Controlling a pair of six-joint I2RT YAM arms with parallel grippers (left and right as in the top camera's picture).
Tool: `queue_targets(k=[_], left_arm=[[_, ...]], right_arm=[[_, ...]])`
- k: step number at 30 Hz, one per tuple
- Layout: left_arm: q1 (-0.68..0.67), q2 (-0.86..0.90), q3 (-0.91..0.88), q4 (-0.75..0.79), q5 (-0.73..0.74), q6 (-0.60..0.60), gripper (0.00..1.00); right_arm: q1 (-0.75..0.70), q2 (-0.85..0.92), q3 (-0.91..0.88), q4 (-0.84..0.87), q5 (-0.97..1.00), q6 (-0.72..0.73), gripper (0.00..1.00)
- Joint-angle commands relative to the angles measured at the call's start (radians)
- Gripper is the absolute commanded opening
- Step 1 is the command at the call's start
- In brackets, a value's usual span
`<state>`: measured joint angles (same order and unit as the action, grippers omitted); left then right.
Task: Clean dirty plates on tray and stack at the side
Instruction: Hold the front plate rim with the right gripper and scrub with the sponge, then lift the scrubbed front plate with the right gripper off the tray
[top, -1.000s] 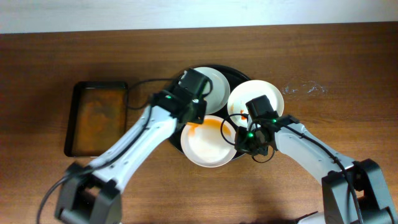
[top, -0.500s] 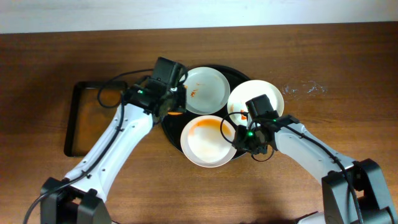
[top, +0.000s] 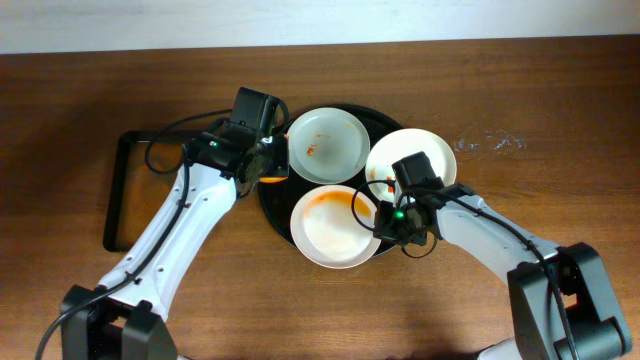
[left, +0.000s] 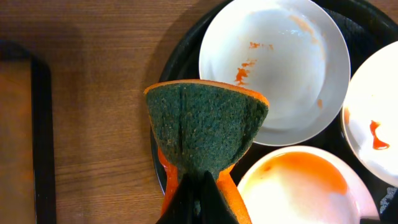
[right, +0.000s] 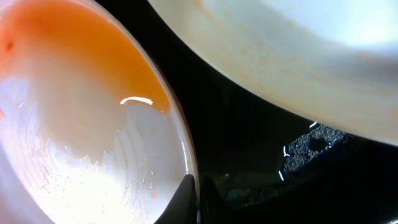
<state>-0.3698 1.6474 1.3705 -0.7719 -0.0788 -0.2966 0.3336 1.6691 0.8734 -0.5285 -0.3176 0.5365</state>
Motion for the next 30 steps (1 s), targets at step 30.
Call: queue_targets(k=[30], left_arm=[[0.122, -0.016, 0.015, 0.000, 0.057, -0.032, 0.01]], right_arm=[[0.328, -0.158, 0.398, -0.418, 1.190, -0.320, 0.04]])
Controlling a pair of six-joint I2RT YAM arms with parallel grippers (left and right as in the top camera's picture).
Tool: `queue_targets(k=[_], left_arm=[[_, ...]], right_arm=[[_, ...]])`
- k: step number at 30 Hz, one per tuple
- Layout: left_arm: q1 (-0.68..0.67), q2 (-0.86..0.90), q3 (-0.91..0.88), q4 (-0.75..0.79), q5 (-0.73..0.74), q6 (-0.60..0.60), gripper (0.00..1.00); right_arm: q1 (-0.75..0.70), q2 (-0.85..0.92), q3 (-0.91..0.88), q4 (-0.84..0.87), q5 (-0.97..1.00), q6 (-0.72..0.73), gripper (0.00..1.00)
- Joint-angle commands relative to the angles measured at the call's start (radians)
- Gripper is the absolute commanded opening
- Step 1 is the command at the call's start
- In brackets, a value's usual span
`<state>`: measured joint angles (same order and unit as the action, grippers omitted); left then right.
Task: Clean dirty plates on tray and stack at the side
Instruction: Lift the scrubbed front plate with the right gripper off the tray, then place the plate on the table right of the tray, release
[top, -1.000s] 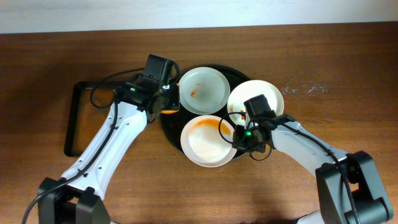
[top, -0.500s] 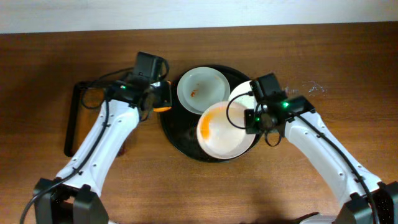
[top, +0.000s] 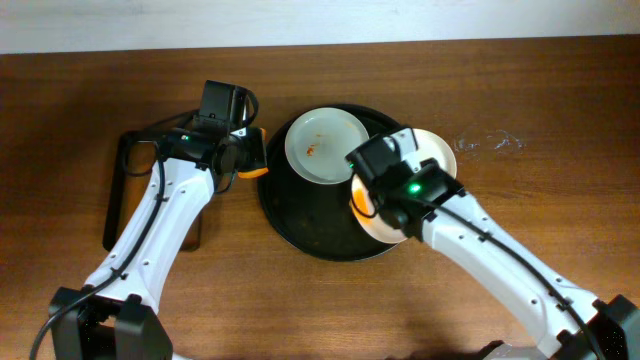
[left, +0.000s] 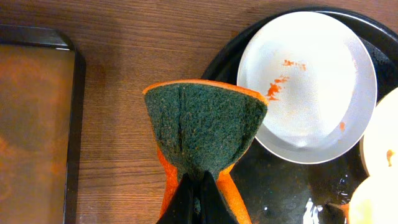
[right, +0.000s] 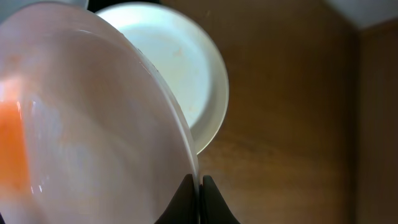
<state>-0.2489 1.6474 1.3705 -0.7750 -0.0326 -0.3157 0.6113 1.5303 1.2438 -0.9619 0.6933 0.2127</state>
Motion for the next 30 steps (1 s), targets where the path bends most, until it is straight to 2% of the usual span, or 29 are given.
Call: queue_targets(k=[1, 8, 10, 13, 19, 21, 25, 30], left_arm=[[0.002, -0.016, 0.015, 0.003, 0.011, -0.013, 0.01], [0.002, -0.016, 0.015, 0.003, 0.011, -0.013, 0.01], [0.002, -0.016, 0.015, 0.003, 0.011, -0.013, 0.01], [0.002, -0.016, 0.015, 0.003, 0.011, -0.013, 0.01], [0.002, -0.016, 0.015, 0.003, 0.011, -0.013, 0.01], [0.002, -0.016, 0.015, 0.003, 0.011, -0.013, 0.01], [0.002, -0.016, 0.015, 0.003, 0.011, -0.013, 0.01], [0.002, -0.016, 0.015, 0.003, 0.011, -0.013, 0.01]], right_arm=[[0.064, -0.019, 0.028, 0.023, 0.201, 0.004, 0.04], [0.114, -0.019, 0.028, 0.051, 0.394, -0.006, 0.04], [0.124, -0.019, 0.028, 0.085, 0.433, -0.061, 0.04], [0.145, -0.019, 0.028, 0.133, 0.449, -0.111, 0.04], [0.164, -0.019, 0.028, 0.155, 0.464, -0.109, 0.04], [0.163, -0.019, 0.028, 0.155, 0.462, -0.098, 0.04], [0.132, -0.022, 0.039, 0.120, 0.406, 0.041, 0.04], [-0.019, -0.055, 0.089, 0.074, 0.245, 0.145, 0.04]])
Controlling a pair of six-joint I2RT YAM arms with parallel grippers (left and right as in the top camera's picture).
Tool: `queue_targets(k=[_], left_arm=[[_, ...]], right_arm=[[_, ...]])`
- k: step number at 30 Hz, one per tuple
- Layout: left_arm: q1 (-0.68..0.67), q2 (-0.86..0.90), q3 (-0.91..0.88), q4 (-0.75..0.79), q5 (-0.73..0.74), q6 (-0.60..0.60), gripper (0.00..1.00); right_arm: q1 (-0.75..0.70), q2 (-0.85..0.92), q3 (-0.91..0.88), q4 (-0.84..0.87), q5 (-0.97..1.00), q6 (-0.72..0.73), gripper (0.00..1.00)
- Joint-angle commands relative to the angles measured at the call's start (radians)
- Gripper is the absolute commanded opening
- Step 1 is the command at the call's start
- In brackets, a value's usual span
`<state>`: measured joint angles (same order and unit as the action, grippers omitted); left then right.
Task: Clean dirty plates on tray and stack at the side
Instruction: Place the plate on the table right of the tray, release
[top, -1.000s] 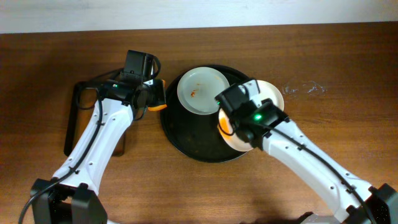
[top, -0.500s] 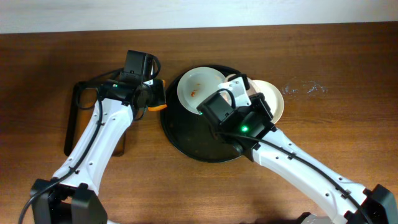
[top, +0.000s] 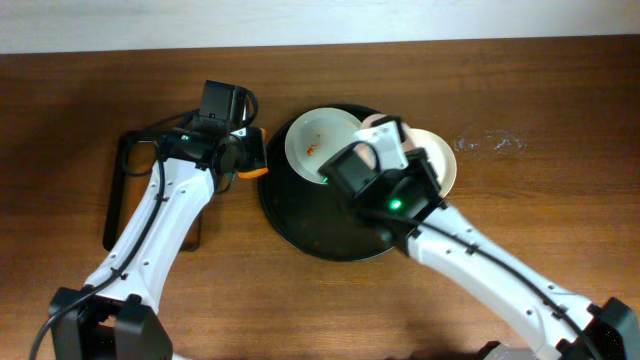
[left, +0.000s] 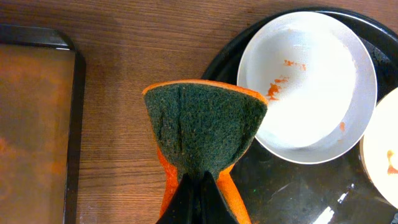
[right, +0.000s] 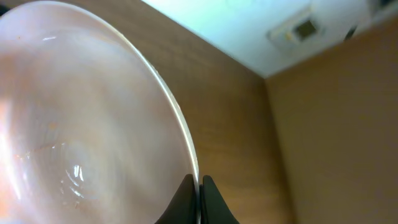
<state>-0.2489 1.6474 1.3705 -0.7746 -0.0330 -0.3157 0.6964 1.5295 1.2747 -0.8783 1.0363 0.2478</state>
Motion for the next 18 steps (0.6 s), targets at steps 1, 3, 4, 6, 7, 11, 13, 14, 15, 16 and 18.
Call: queue_targets(k=[1, 3, 4, 6, 7, 11, 13, 14, 15, 16, 18], left_arm=[[0.002, -0.016, 0.015, 0.002, 0.012, -0.013, 0.01], [0.002, -0.016, 0.015, 0.002, 0.012, -0.013, 0.01], [0.002, -0.016, 0.015, 0.002, 0.012, -0.013, 0.01], [0.001, -0.016, 0.015, 0.002, 0.012, -0.013, 0.01], [0.001, -0.016, 0.015, 0.002, 0.012, -0.013, 0.01], [0.001, -0.016, 0.015, 0.002, 0.020, -0.013, 0.01], [0.001, -0.016, 0.015, 0.002, 0.020, -0.013, 0.01], [0.001, -0.016, 0.015, 0.002, 0.020, -0.013, 0.01], [0.001, -0.016, 0.015, 0.002, 0.020, -0.013, 0.01], [0.001, -0.016, 0.015, 0.002, 0.020, -0.013, 0.01], [0.000, -0.016, 0.015, 0.002, 0.028, -0.013, 0.01]], right_arm=[[-0.160, -0.067, 0.072, -0.009, -0.148, 0.114, 0.04], [-0.258, -0.084, 0.091, -0.011, -0.227, 0.129, 0.04], [-0.334, -0.094, 0.099, -0.012, -0.287, 0.137, 0.04], [-0.500, -0.104, 0.101, -0.016, -0.415, 0.155, 0.04], [-0.622, -0.100, 0.101, -0.024, -0.511, 0.154, 0.04], [-0.864, -0.065, 0.100, -0.045, -0.661, 0.154, 0.04], [-0.946, -0.038, 0.098, -0.054, -0.695, 0.154, 0.04], [-0.977, -0.021, 0.098, -0.057, -0.697, 0.154, 0.04], [-1.004, -0.001, 0.098, -0.056, -0.702, 0.153, 0.04], [-1.030, 0.028, 0.098, -0.053, -0.718, 0.150, 0.04], [-1.053, 0.074, 0.098, -0.049, -0.731, 0.150, 0.04]])
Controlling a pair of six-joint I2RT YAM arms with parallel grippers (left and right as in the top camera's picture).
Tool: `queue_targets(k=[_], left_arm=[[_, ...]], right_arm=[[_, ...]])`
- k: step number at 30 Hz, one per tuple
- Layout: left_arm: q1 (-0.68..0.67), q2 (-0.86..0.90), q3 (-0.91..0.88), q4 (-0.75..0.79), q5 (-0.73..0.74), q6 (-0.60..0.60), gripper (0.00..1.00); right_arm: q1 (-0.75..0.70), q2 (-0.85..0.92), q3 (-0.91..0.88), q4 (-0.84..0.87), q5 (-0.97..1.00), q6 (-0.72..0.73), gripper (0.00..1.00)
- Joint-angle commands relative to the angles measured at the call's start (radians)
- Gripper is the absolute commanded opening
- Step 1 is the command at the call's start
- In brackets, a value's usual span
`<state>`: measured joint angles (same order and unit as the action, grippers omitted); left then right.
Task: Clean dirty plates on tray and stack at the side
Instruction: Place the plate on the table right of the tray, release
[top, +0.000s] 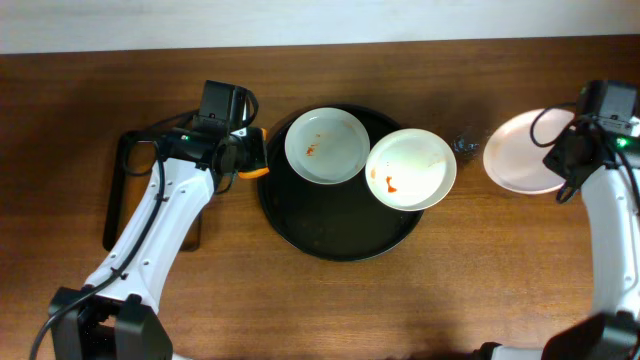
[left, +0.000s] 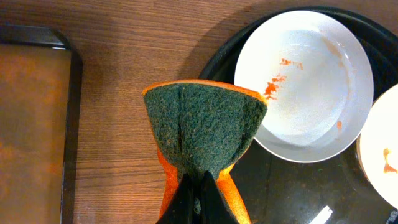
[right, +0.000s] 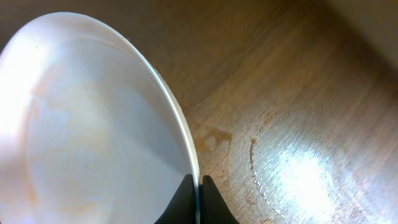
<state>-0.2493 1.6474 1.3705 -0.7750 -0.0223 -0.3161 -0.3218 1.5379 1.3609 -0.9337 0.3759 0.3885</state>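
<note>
Two white plates with orange smears sit on the round black tray (top: 330, 235): one at the back (top: 326, 146) (left: 305, 84), one at the right rim (top: 411, 169). My left gripper (top: 243, 157) (left: 199, 186) is shut on a folded orange-and-green sponge (left: 204, 134) just left of the tray. My right gripper (top: 563, 170) (right: 199, 186) is shut on the rim of a wiped plate (top: 522, 164) (right: 93, 118), held low over the bare wood far right of the tray.
A shallow black rectangular tray (top: 122, 190) (left: 34, 124) lies on the wooden table at the left. A wet smear (right: 292, 168) marks the wood beside the held plate. A small dark speck (top: 464, 144) sits between the round tray and that plate.
My right gripper has carried the plate from above the tray's middle to the table far right of it. The left gripper and sponge have stayed put.
At first three plates lay on the tray, my right gripper shut on the front one's rim, the sponge over the tray's left edge. Then the plate was lifted and the sponge drew back left. Now the plate is out at the right side.
</note>
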Motion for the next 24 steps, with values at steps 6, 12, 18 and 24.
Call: queue_targets(k=[6, 12, 18, 24], left_arm=[[0.001, -0.016, 0.015, 0.003, 0.027, -0.013, 0.01], [0.001, -0.016, 0.015, 0.002, 0.027, -0.013, 0.01], [0.001, -0.016, 0.015, -0.005, 0.027, -0.013, 0.01], [0.001, -0.016, 0.015, -0.005, 0.027, -0.013, 0.01]], right_arm=[[-0.045, 0.204, 0.012, 0.049, -0.109, 0.010, 0.08], [-0.039, 0.196, 0.014, 0.126, -0.560, -0.134, 0.56], [0.031, 0.208, 0.006, 0.085, -0.748, -0.228, 0.66], [0.130, 0.255, -0.043, 0.106, -0.693, -0.227, 0.61]])
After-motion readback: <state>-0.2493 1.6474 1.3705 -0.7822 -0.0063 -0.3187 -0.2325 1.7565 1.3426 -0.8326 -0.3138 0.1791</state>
